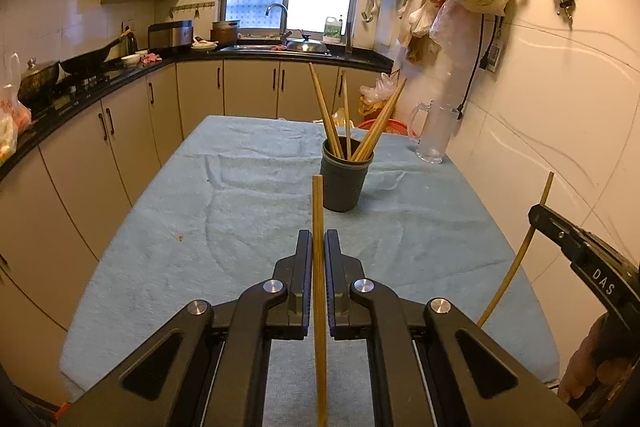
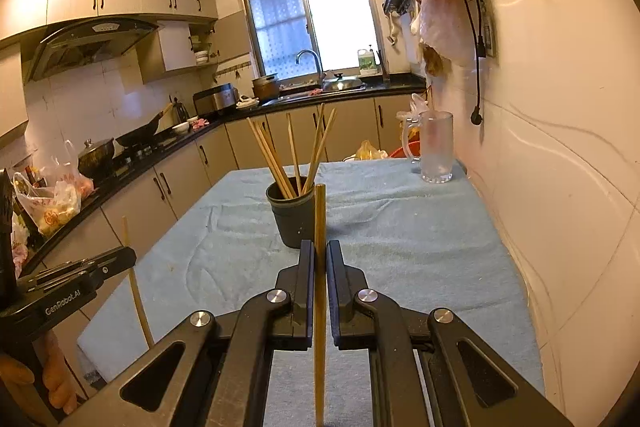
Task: Organize utensils
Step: 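Lift both held chopsticks upright and carry them over the grey holder cup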
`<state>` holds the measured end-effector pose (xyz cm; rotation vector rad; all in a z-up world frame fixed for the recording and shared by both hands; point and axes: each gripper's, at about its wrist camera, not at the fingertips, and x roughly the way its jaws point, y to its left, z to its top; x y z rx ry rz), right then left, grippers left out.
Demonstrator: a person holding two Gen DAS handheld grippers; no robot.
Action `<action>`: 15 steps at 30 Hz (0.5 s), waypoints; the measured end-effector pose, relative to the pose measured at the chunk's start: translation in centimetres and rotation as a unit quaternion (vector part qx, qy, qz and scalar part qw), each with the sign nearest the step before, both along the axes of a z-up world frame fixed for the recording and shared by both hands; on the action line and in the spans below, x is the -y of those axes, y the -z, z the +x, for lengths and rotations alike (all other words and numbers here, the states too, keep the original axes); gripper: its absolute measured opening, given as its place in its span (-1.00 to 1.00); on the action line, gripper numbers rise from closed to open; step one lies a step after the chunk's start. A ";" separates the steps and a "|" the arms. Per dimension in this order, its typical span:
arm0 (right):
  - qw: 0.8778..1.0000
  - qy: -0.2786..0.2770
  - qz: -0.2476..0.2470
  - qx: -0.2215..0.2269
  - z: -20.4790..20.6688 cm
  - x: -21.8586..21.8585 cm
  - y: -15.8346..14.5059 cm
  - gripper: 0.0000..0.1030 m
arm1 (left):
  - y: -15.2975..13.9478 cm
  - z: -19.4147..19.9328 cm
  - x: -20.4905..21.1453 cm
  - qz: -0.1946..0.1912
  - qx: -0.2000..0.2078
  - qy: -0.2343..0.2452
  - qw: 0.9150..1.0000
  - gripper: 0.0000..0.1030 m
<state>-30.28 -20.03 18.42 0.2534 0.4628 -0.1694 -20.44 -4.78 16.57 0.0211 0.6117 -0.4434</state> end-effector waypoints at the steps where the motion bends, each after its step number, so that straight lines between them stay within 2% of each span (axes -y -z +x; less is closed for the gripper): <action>1: 1.000 0.000 0.001 0.001 -0.1 0.1 0.0 -0.87 | -0.1 -0.1 0.0 0.002 0.004 -0.002 1.000 -0.90; 10: 1.000 0.000 0.009 0.013 -0.1 0.8 0.0 -0.87 | -1.0 -0.2 -0.2 -0.004 0.013 -0.012 1.000 -0.90; 15: 1.000 -0.002 0.014 0.015 -0.1 1.1 0.1 -0.87 | -1.3 0.0 0.5 0.007 0.019 -0.013 1.000 -0.89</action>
